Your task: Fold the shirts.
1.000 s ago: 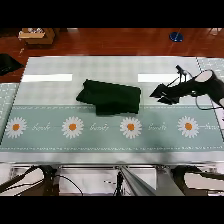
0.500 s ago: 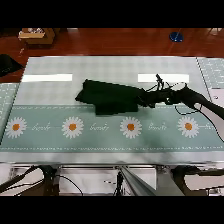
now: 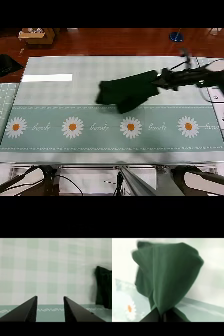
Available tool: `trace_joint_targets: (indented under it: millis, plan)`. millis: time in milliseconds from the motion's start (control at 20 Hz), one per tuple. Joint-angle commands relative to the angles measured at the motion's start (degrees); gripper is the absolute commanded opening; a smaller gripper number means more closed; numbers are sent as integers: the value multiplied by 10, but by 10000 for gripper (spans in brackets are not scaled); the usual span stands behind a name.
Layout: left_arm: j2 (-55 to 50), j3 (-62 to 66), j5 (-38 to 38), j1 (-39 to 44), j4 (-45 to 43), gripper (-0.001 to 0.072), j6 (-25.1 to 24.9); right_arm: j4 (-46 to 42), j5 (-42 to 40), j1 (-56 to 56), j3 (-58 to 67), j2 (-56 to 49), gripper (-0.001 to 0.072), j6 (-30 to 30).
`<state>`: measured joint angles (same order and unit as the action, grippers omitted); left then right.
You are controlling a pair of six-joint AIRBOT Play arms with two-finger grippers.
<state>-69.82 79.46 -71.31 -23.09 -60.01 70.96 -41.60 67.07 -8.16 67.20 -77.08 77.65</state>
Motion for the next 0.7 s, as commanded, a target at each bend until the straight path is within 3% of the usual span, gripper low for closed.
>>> trace_joint_targets:
  millis: [0, 150, 350, 650]
  plan:
    - [0, 0, 1, 0, 0, 425, 3, -155, 86, -136, 27, 104, 30, 85]
    - [-1, 0, 3, 0, 0, 425, 3, -270, 157, -289, 27, 172, 30, 117]
    - [-1, 0, 15, 0, 0, 425, 3, -384, 272, -489, 27, 204, 30, 116]
    - [-5, 0, 64, 0, 0, 425, 2, -526, 362, -628, 20, 206, 30, 85]
